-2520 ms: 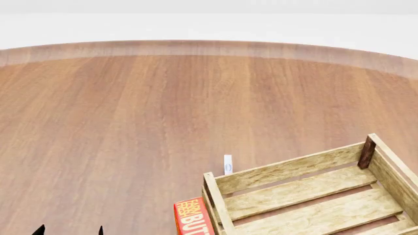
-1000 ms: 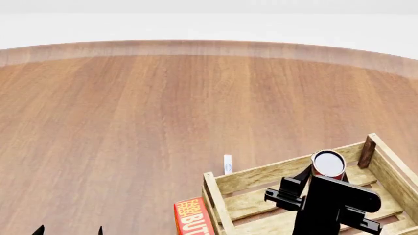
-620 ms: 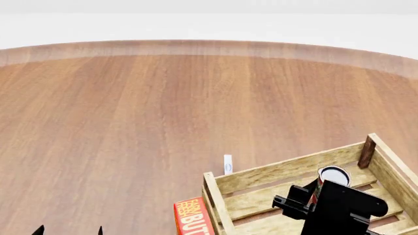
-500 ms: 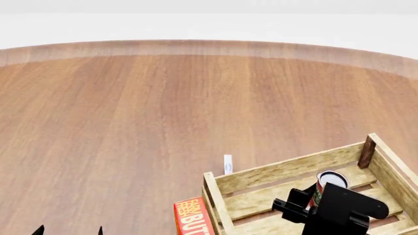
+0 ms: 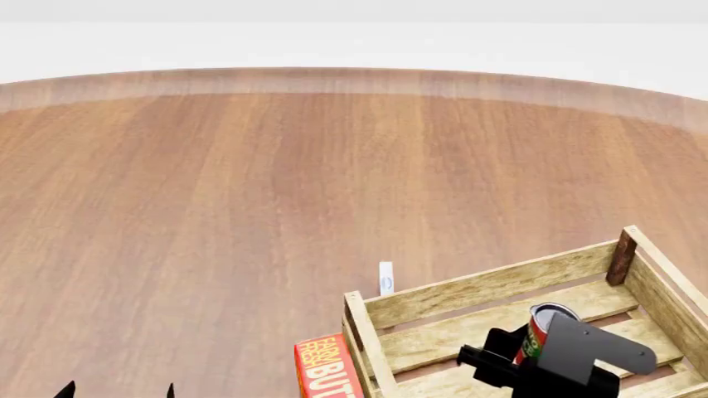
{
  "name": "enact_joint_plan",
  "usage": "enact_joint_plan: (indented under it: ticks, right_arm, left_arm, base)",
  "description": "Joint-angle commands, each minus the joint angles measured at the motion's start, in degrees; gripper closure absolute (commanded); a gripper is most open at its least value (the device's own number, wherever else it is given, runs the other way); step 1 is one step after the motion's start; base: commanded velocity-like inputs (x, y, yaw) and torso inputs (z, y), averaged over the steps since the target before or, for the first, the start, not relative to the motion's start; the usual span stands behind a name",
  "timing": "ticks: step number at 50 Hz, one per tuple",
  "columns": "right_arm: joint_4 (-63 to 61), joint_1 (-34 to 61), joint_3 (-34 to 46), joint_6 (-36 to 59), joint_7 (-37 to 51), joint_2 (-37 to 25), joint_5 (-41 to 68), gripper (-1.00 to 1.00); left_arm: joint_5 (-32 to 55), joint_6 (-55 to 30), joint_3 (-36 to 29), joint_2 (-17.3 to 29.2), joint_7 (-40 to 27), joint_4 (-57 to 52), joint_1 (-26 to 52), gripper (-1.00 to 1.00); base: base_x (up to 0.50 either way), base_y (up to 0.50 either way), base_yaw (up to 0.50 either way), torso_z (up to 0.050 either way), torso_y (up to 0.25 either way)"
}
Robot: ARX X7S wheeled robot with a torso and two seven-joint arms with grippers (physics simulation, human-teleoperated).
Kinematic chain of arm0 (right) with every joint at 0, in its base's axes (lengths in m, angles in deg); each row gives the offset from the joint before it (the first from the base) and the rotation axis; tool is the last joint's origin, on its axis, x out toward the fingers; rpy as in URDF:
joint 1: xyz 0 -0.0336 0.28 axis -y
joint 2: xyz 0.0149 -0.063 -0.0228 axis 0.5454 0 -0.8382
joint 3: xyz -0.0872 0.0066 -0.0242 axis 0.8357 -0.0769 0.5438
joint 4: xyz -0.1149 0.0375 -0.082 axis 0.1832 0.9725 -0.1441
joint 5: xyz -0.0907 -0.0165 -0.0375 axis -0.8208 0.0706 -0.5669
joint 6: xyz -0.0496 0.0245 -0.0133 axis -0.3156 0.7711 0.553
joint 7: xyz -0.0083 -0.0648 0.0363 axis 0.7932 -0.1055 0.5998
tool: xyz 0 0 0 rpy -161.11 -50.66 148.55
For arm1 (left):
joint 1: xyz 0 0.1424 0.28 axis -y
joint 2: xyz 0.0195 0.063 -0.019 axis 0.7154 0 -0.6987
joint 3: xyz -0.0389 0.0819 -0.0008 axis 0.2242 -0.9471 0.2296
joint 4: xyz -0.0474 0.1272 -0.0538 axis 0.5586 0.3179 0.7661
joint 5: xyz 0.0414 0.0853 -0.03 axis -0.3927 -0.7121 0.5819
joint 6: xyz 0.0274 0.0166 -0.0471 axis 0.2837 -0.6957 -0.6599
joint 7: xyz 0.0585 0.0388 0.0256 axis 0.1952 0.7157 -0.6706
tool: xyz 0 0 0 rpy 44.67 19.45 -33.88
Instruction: Pick up the tomato sauce, and put it in the wooden tray.
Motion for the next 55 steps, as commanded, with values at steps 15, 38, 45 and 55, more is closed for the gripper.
enact_joint_plan:
  ticks: [15,38,45,55]
  right_arm:
    - [0.0,1.1,0.6,7.2,1.4,0.1,-3.2,1.00]
    - [0.0,1.1,0.8,7.9,1.0,0.1,-3.1,-1.00]
    - [0.0,1.2,0.9,8.1,0.9,0.1,-3.1,-1.00]
    - [0.0,1.1,0.9,8.1,0.7,0.1,-3.0,-1.00]
  left_arm:
    - [1.1,1.8,0.4,0.1,1.1,-0.1,-0.4,-1.00]
    - [1.4,1.9,-0.2,0.4,0.6,-0.3,-0.4,-1.00]
    - [1.5,1.7,-0.3,0.6,0.5,-0.5,-0.4,-1.00]
    - [1.7,1.8,-0.4,0.7,0.3,-0.5,-0.3,-1.00]
  base:
    - [0.00,0.00,0.00,0.000,0.000]
    - [0.00,0.00,0.00,0.000,0.000]
    - [0.00,0.00,0.00,0.000,0.000]
    - [0.00,0.00,0.00,0.000,0.000]
